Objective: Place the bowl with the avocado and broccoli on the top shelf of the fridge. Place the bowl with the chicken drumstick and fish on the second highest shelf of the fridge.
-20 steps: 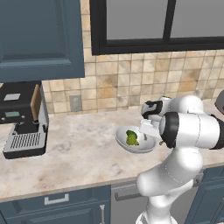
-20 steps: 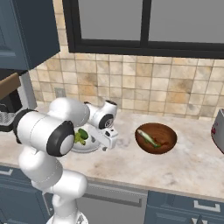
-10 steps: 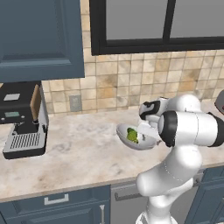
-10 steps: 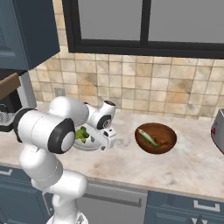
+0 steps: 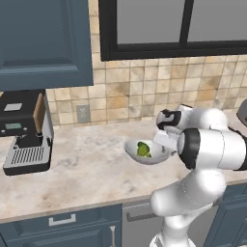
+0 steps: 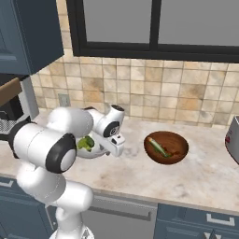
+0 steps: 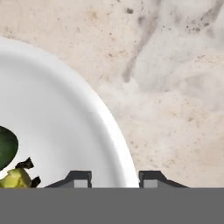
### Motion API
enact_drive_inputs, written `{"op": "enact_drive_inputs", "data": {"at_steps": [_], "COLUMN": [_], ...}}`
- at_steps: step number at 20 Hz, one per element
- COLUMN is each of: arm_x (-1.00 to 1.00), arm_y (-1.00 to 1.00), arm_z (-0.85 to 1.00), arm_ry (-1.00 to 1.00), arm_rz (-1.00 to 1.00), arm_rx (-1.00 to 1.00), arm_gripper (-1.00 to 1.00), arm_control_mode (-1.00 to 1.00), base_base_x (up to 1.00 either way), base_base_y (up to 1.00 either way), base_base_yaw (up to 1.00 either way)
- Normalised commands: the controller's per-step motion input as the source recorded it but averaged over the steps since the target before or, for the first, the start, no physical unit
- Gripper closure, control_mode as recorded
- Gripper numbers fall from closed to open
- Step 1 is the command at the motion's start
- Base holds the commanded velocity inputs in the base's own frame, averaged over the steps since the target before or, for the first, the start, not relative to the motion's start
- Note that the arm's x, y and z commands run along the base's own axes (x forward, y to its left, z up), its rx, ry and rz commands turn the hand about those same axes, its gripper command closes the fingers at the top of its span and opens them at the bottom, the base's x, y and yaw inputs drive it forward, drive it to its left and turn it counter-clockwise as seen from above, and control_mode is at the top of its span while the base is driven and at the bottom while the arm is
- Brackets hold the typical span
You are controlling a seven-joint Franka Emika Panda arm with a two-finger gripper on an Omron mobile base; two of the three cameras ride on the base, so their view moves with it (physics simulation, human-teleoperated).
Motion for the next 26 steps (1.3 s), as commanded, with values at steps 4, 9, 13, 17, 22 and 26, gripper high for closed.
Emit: {"op": "enact_drive_inputs", "data": {"at_steps": [4,9,13,17,22,26], "arm_x": [-0.65,-0.71,-0.83,-0.98,-1.0,-0.89], "arm_y": [0.06,0.29,0.34,0.17,0.03,0.0], "arm_z": [0.65,0.93,1.0,1.0,1.0,1.0], "arm_ry": [-0.4,-0.41,-0.3,-0.15,0.0,0.05], "arm_rz": [-0.1,-0.12,-0.14,-0.14,-0.15,-0.13], "arm_rx": [-0.01,-0.09,-0.06,0.02,0.13,0.16], "arm_gripper": [1.0,1.0,1.0,1.0,1.0,1.0], "arm_control_mode": [-1.0,-1.0,-1.0,-1.0,-1.0,-1.0], "base_base_x": [0.0,0.0,0.0,0.0,0.0,0.0], "base_base_y": [0.0,0.0,0.0,0.0,0.0,0.0], "base_base_yaw": [0.0,0.0,0.0,0.0,0.0,0.0]}}
